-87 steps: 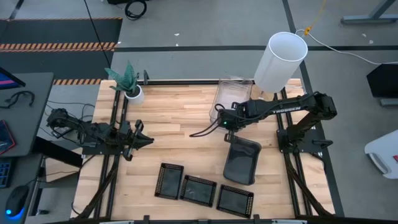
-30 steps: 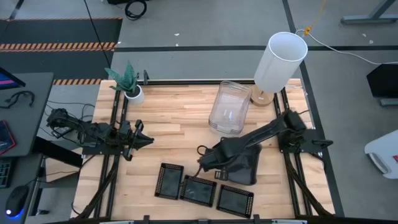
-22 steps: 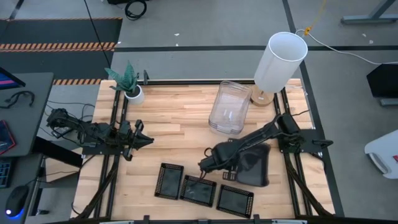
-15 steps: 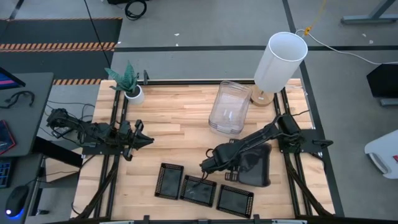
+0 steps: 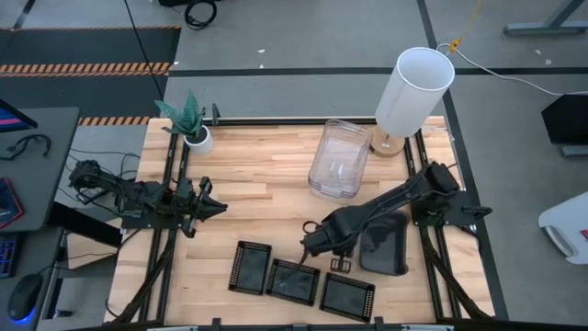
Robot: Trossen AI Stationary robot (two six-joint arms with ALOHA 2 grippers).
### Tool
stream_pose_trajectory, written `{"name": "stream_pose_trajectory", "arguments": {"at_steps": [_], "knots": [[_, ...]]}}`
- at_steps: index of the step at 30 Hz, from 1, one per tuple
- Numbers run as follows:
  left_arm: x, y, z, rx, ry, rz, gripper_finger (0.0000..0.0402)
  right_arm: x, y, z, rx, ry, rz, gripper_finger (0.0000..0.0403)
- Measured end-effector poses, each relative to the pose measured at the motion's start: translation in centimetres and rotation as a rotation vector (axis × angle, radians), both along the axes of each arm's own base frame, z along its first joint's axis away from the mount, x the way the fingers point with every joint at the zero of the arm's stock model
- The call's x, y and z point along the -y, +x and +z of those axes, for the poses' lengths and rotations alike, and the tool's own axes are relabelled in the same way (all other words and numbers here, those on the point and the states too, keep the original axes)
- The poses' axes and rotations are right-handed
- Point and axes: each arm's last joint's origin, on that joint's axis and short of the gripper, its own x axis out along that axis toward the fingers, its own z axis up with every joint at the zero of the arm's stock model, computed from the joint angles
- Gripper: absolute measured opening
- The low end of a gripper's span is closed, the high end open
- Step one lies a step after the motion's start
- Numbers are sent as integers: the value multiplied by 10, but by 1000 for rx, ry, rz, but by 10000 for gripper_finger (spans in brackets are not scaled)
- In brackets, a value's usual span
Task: Stack baskets by color
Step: Stack the right black basket on top of the middle black basket
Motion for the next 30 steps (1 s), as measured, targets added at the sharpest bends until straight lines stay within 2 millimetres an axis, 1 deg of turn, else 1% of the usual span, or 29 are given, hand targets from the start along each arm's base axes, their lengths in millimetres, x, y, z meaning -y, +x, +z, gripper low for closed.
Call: {"name": "stream_pose_trajectory", "arguments": {"at_steps": [3, 8, 11, 14, 18, 22, 25, 27, 30], "knots": [[0, 0, 0, 0, 0, 0, 30, -15, 5, 8, 91, 35, 31, 98], [0, 0, 0, 0, 0, 0, 26, -44, 9, 7, 237, 102, 46, 112], [0, 0, 0, 0, 0, 0, 28, -58, 3, 7, 242, 113, 20, 133], [0, 0, 0, 0, 0, 0, 32, -68, -3, 7, 248, 86, -22, 162], [0, 0, 0, 0, 0, 0, 36, -72, -7, 3, 266, 27, -68, 207], [0, 0, 0, 0, 0, 0, 31, -70, -9, -12, 270, 8, -78, 238], [0, 0, 0, 0, 0, 0, 28, -69, -8, -24, 274, 36, -87, 243], [0, 0, 0, 0, 0, 0, 29, -68, -7, -29, 274, 65, -107, 242], [0, 0, 0, 0, 0, 0, 33, -65, -7, -36, 251, 58, -129, 235]]}}
